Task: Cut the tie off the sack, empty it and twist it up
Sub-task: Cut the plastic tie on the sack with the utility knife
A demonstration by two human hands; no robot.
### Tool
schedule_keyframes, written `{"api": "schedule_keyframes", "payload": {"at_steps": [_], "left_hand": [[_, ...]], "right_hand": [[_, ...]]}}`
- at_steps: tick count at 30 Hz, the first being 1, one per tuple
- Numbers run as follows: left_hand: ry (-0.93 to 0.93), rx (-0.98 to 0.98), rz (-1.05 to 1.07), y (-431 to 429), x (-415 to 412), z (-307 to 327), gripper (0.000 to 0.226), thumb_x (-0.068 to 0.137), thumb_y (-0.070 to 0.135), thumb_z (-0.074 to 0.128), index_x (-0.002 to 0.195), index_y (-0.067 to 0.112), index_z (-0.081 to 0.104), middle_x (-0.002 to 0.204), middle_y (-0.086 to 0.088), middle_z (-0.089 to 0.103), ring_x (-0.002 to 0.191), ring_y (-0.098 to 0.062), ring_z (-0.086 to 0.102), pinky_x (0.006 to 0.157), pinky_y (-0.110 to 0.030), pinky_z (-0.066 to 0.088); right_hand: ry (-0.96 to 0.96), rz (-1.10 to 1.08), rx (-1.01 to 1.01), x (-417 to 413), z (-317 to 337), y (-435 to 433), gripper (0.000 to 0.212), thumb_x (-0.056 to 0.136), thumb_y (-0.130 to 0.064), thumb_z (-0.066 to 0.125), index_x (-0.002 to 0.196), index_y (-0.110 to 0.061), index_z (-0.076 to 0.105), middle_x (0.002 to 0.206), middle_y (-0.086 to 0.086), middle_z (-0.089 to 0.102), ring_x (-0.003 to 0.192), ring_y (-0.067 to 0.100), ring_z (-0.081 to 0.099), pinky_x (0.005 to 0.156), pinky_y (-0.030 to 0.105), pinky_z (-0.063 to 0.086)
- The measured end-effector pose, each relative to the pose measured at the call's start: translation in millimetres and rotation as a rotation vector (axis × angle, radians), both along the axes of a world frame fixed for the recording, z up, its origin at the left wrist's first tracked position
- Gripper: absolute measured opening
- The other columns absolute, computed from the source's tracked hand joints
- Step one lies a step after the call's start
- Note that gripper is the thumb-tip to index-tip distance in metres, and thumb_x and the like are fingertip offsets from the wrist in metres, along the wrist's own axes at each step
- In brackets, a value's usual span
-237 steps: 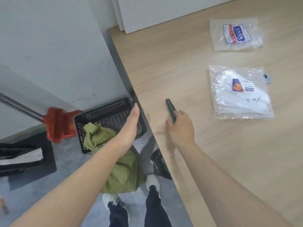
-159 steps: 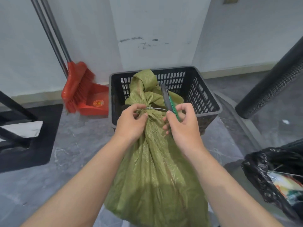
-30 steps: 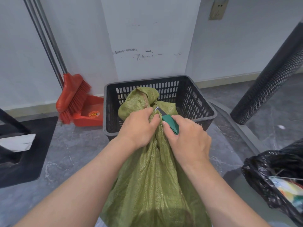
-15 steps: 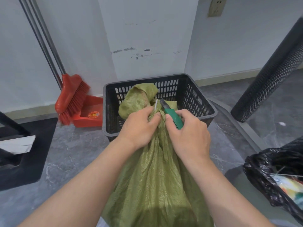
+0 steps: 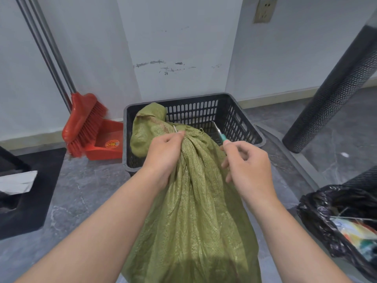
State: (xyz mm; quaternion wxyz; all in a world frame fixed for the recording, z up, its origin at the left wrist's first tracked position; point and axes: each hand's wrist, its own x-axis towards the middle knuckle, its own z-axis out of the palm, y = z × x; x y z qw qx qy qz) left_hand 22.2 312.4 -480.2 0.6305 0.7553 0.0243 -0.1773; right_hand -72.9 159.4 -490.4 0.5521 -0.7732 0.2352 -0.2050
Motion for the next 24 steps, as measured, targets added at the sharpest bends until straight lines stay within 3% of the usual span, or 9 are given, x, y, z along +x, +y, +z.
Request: {"api": "schedule_keyframes", "payload": {"at_steps": [2, 5, 8, 10, 13, 16, 19, 22, 24], "left_hand": [[0.092, -0.150, 0.079, -3.5, 1.1, -0.8, 0.024, 0.103, 0.036, 0.061, 0.094, 0.027, 0.082, 0.102, 0.004, 0.082, 0.097, -0.019, 0.076, 0.097, -0.044, 0.056], [0.130, -0.293, 0.253, -5.5, 4.1, -6.3, 0.029, 0.107, 0.021, 0.053, 0.129, 0.024, 0.072, 0.131, -0.006, 0.072, 0.116, -0.027, 0.070, 0.103, -0.051, 0.054], [0.172, -0.460, 0.397, -1.7, 4.8, -10.9, 0.034, 0.110, 0.009, 0.045, 0.135, 0.014, 0.067, 0.123, -0.015, 0.073, 0.097, -0.027, 0.078, 0.085, -0.046, 0.064], [0.207, -0.599, 0.382, 0.4, 2.7, -11.5, 0.033, 0.109, 0.004, 0.045, 0.134, 0.009, 0.066, 0.119, -0.020, 0.075, 0.093, -0.028, 0.079, 0.078, -0.045, 0.066], [0.187, -0.689, 0.250, 1.2, -1.4, -10.3, 0.031, 0.108, 0.004, 0.047, 0.132, 0.008, 0.068, 0.113, -0.019, 0.078, 0.098, -0.028, 0.078, 0.077, -0.041, 0.066], [0.103, -0.654, 0.130, 2.7, -4.5, -7.1, 0.030, 0.107, 0.002, 0.049, 0.128, 0.008, 0.069, 0.106, -0.011, 0.081, 0.094, -0.016, 0.079, 0.072, -0.027, 0.063], [0.007, -0.561, 0.059, 7.2, -2.8, -9.0, 0.032, 0.108, 0.001, 0.048, 0.132, 0.008, 0.068, 0.116, -0.010, 0.079, 0.105, -0.015, 0.076, 0.081, -0.025, 0.061], [-0.205, -0.213, 0.057, 9.7, -2.6, -15.6, 0.033, 0.108, 0.006, 0.050, 0.133, 0.015, 0.070, 0.133, -0.005, 0.072, 0.125, -0.014, 0.065, 0.110, -0.038, 0.050], [-0.363, 0.017, 0.140, 8.7, -5.5, -21.0, 0.033, 0.107, 0.009, 0.053, 0.133, 0.017, 0.071, 0.134, 0.000, 0.071, 0.128, -0.011, 0.062, 0.116, -0.035, 0.043]], "right_hand": [[-0.008, -0.016, 0.110, 1.6, -0.7, 1.6, 0.035, 0.087, -0.057, 0.054, 0.082, -0.028, 0.072, 0.061, -0.003, 0.068, 0.040, 0.014, 0.055, 0.047, 0.029, 0.042], [-0.020, -0.023, 0.174, 3.1, -3.0, 3.3, 0.036, 0.092, -0.053, 0.053, 0.083, -0.024, 0.072, 0.064, -0.001, 0.068, 0.042, 0.016, 0.055, 0.051, 0.030, 0.041], [-0.054, -0.028, 0.176, 5.4, -5.8, 7.5, 0.034, 0.094, -0.055, 0.056, 0.085, -0.025, 0.069, 0.069, -0.002, 0.070, 0.046, 0.012, 0.056, 0.051, 0.029, 0.043], [-0.067, -0.023, 0.076, 9.1, -9.4, 13.9, 0.035, 0.085, -0.065, 0.065, 0.090, -0.030, 0.064, 0.080, -0.007, 0.069, 0.061, 0.006, 0.059, 0.060, 0.028, 0.046], [0.013, -0.019, -0.096, 16.0, -14.0, 27.5, 0.067, 0.058, -0.076, 0.081, 0.105, -0.034, 0.056, 0.103, -0.015, 0.062, 0.092, 0.001, 0.059, 0.077, 0.028, 0.048], [0.019, -0.044, -0.076, 22.5, -19.6, 39.0, 0.074, 0.050, -0.069, 0.089, 0.105, -0.033, 0.054, 0.097, -0.016, 0.066, 0.091, 0.007, 0.064, 0.076, 0.033, 0.050], [-0.020, -0.091, -0.013, 26.3, -24.5, 41.2, 0.063, 0.056, -0.053, 0.093, 0.103, -0.033, 0.055, 0.089, -0.017, 0.067, 0.083, -0.005, 0.063, 0.073, 0.029, 0.050], [-0.050, -0.120, 0.036, 28.4, -27.5, 39.7, 0.052, 0.064, -0.038, 0.092, 0.099, -0.033, 0.054, 0.084, -0.017, 0.064, 0.077, -0.009, 0.061, 0.068, 0.029, 0.048], [-0.067, -0.132, 0.053, 29.4, -28.1, 40.3, 0.049, 0.067, -0.033, 0.091, 0.100, -0.032, 0.054, 0.088, -0.016, 0.063, 0.078, -0.008, 0.060, 0.069, 0.029, 0.047]]}}
